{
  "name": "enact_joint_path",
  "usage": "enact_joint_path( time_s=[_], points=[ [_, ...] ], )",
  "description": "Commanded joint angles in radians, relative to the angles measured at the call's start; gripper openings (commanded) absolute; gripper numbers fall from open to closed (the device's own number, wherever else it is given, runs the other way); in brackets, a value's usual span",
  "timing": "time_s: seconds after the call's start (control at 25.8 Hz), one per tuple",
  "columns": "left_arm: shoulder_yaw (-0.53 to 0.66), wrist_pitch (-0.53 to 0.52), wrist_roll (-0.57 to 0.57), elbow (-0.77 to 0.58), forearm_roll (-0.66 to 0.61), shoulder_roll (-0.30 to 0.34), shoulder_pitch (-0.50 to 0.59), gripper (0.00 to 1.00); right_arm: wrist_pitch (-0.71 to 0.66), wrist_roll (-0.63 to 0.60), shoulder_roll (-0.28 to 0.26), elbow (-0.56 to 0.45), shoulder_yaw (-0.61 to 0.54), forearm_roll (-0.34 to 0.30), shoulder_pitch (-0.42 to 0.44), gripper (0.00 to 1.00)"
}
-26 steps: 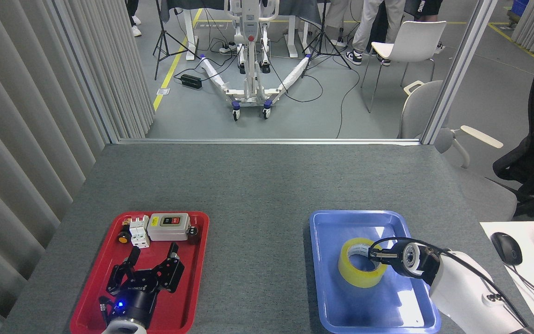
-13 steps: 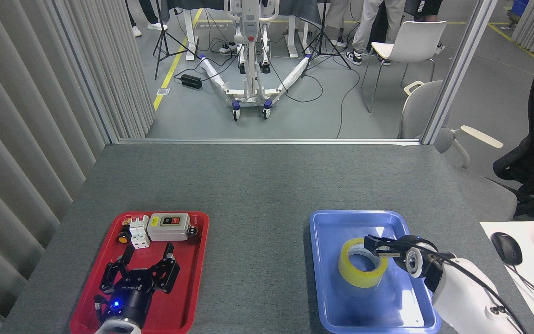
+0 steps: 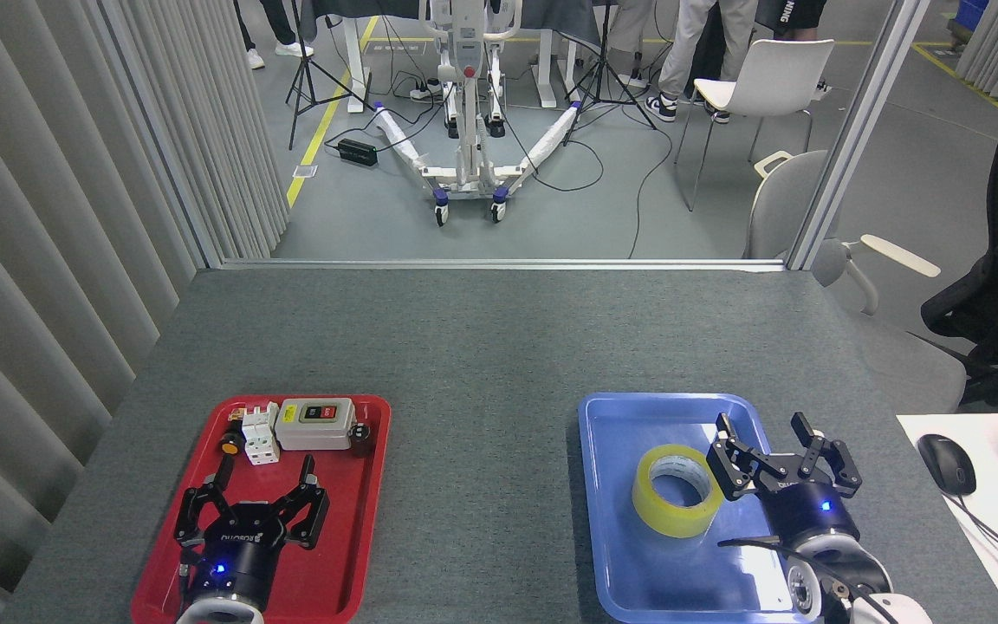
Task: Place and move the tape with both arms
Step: 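Open the right gripper and withdraw it from the tape roll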
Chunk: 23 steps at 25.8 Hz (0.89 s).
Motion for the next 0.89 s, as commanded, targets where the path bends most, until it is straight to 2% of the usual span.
enact_joint_path(
  time_s=[0.0,0.08,0.15,0.27,0.43,0.5,0.62,0.74,0.85],
  points=[
    [0.000,0.001,0.002,0.000,0.000,0.000,0.001,1.00,-0.010,-0.143,0.068,-0.098,-0.088,0.132,0.114,1.00],
    [0.000,0.001,0.002,0.000,0.000,0.000,0.001,1.00,-0.010,-0.203,0.112,-0.161,-0.122,0.206,0.171,1.00],
    [0.000,0.001,0.002,0.000,0.000,0.000,0.001,1.00,-0.010,-0.203,0.137,-0.229,-0.131,0.235,0.223,1.00],
    [0.002,0.001,0.002,-0.001,0.000,0.001,0.001,1.00,-0.005,-0.197,0.140,-0.282,-0.131,0.233,0.284,1.00],
    [0.003,0.001,0.002,-0.001,0.001,0.001,0.001,1.00,0.012,-0.148,0.140,-0.282,-0.131,0.213,0.327,1.00],
    [0.003,0.001,0.002,0.000,0.001,0.001,0.001,1.00,0.024,-0.143,0.140,-0.284,-0.131,0.184,0.332,1.00],
    [0.005,0.004,0.002,0.002,0.001,0.000,0.001,1.00,0.032,-0.133,0.134,-0.284,-0.125,0.177,0.344,1.00],
    [0.005,0.007,0.002,0.017,0.001,-0.002,0.001,1.00,0.049,-0.062,0.131,-0.279,-0.128,0.174,0.342,1.00],
    [0.005,0.007,0.000,0.026,0.001,-0.002,-0.001,1.00,0.052,-0.041,0.120,-0.269,-0.123,0.137,0.319,1.00]
  ],
)
